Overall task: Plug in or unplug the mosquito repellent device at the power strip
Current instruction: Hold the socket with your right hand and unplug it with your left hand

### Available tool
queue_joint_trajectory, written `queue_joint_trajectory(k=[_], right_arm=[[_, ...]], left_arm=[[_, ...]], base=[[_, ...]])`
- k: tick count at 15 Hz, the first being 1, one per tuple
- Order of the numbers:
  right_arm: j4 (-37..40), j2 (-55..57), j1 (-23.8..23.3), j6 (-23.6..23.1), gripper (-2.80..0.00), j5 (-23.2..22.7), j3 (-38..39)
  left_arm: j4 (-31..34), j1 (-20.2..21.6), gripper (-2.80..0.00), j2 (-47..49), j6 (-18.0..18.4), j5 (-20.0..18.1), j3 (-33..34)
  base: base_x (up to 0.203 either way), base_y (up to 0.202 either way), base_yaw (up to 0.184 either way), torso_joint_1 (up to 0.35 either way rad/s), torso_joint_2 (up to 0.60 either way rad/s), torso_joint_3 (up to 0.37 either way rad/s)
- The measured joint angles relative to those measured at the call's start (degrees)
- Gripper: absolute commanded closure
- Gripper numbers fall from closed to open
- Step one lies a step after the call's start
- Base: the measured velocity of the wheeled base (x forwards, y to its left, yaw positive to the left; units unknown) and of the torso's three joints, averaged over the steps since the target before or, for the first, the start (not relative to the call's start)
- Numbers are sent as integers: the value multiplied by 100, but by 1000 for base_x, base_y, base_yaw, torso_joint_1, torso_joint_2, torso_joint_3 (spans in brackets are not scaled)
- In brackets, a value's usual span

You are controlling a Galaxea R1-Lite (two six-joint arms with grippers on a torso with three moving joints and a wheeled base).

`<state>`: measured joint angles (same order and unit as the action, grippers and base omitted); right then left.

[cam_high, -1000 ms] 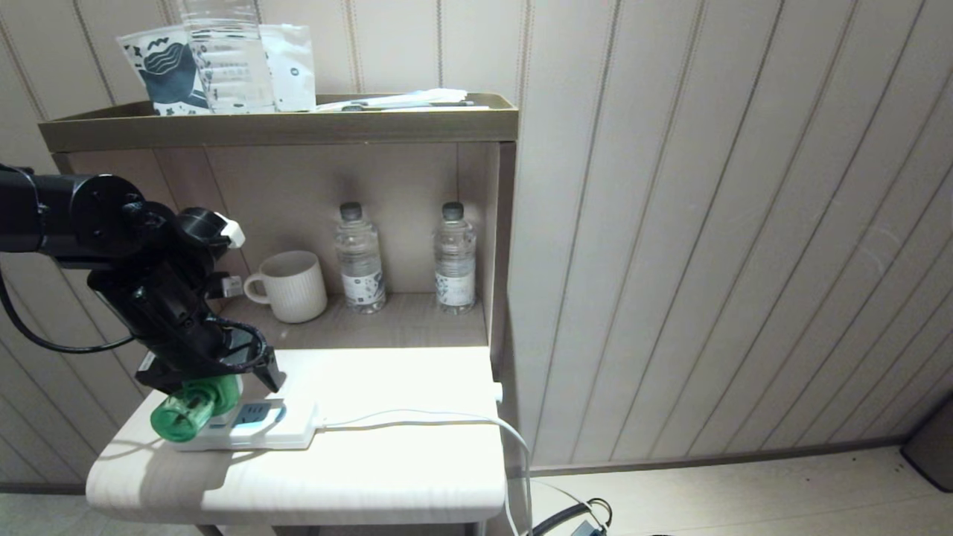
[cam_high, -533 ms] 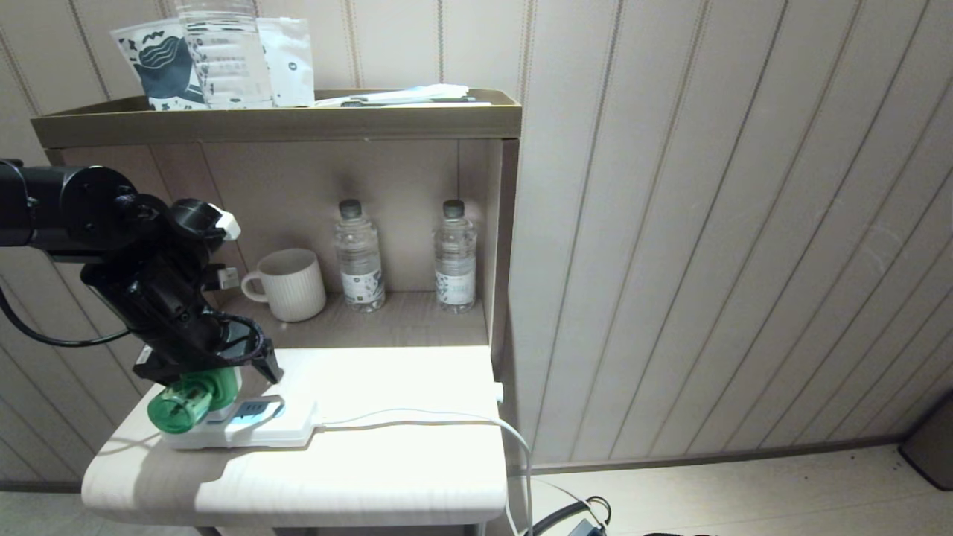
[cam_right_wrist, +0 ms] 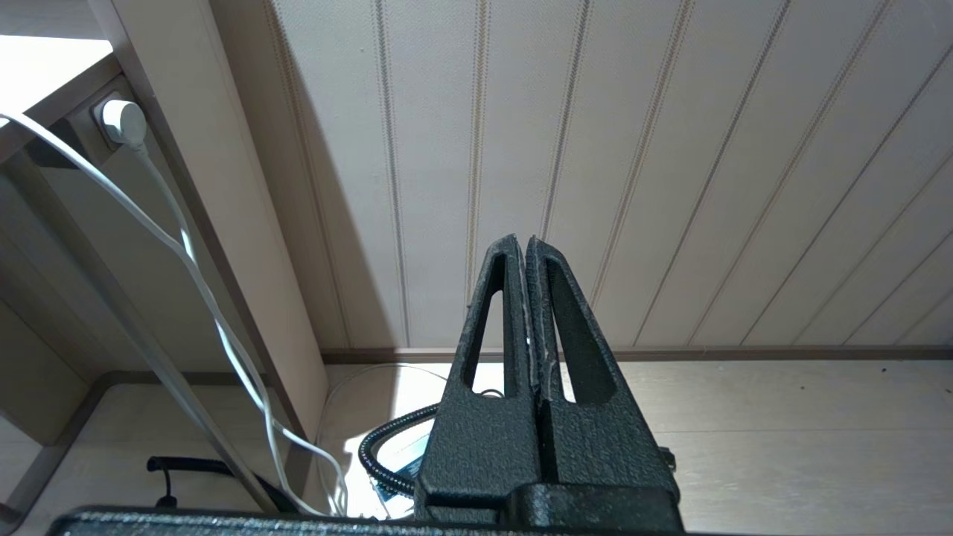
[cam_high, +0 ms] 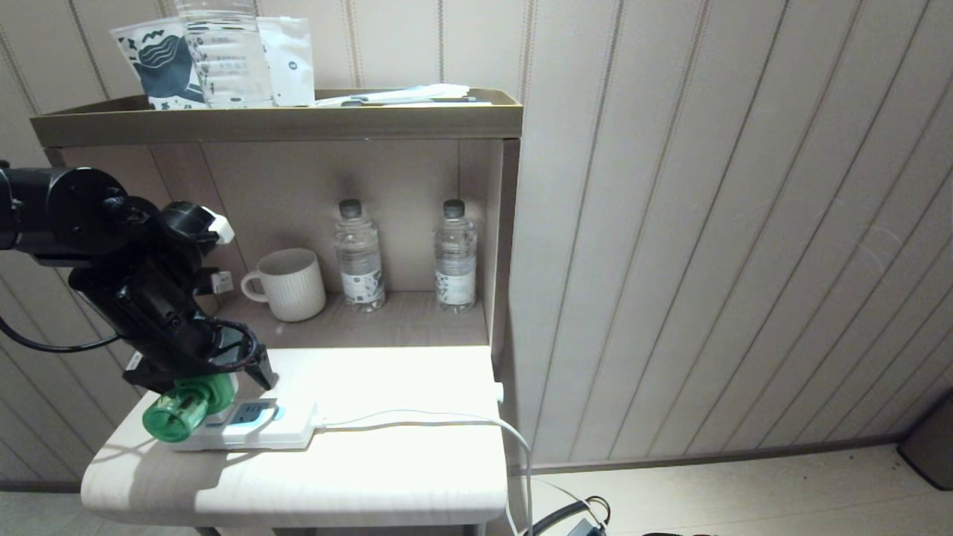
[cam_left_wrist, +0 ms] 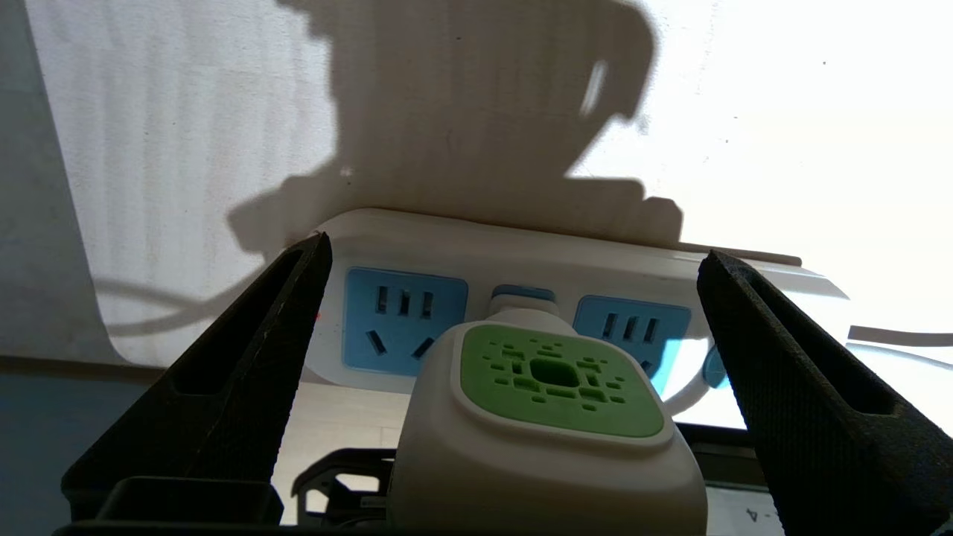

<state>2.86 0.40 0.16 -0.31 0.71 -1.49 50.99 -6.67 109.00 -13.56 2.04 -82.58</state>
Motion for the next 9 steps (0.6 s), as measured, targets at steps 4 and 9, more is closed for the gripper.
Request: queue_joint_trajectory(k=[4, 9], right_arm=[[1, 0, 0, 0, 0, 0, 0], [0, 0, 0, 0, 0, -1, 0]], left_arm=[[-4, 2, -280, -202, 39, 35, -98], [37, -2, -280, -348, 57, 52, -337]], base=[[0, 0, 0, 0, 0, 0], [0, 0, 0, 0, 0, 0]])
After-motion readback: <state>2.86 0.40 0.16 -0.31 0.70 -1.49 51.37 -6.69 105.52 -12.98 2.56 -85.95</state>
